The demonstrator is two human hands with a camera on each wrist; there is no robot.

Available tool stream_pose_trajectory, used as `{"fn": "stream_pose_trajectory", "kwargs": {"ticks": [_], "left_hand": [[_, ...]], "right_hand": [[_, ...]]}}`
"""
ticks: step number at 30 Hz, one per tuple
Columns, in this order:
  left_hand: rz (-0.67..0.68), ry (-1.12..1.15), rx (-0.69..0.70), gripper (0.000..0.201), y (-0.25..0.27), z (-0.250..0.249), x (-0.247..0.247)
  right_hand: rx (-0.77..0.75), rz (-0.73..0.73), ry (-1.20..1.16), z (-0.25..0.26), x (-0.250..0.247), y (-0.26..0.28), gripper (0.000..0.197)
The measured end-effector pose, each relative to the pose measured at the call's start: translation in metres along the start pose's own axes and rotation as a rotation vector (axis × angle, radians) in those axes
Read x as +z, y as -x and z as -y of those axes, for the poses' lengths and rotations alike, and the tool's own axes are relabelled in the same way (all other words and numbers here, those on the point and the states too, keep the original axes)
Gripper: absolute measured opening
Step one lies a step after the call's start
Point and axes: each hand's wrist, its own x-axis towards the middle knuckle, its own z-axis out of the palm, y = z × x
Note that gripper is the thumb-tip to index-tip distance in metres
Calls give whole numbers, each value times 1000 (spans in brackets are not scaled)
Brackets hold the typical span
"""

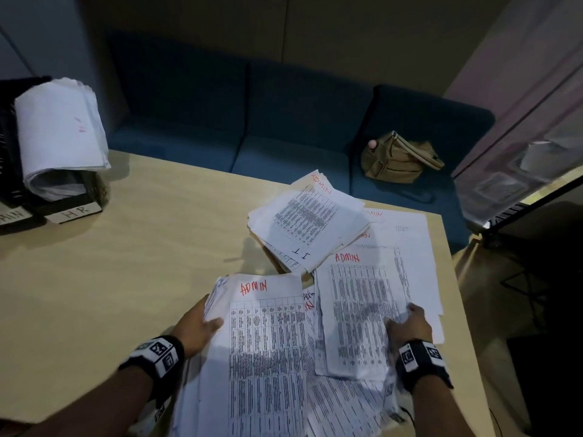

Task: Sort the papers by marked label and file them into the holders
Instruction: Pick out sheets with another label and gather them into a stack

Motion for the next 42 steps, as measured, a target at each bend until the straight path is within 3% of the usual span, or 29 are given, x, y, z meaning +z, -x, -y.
{"fn": "stream_pose_trajectory", "kwargs": {"ticks": [4,9,15,18,21,25,28,32,35,37,40,42], "left_hand": [[-18,17,-22,56,2,-3,1],[-5,36,-46,53,10,-15,4],[-13,32,-54,49,9,-13,4],[-56,63,-80,46,7,-17,1],[-131,112,-77,47,4,-24,-9],[-185,137,-64,50,1,-35,-15],[-201,155,-46,49,-1,-42,-11],[-179,348,-45,39,1,-39,-6],[-158,444,4,59,8,-41,-6],[-164,388,47,56,15,-49,-5],[-223,289,68,51,19,-50,-8],[-204,313,69,48,20,-47,-13]], "right_hand": [[-32,60,35,4,-1,12,65],[-84,58,-87,12,-8,30,61],[-117,-137,-193,-15,-50,21,14],[-108,-187,-320,-25,-85,25,20],[-159,-128,-414,-22,-105,33,22],[-246,-63,-482,-12,-64,30,21],[-303,96,-488,16,-11,45,13],[-408,238,-290,48,59,92,16],[-374,316,-220,58,98,118,21],[-428,352,-113,62,118,124,22],[-534,346,123,67,128,117,34],[-593,312,36,75,120,111,53]]}}
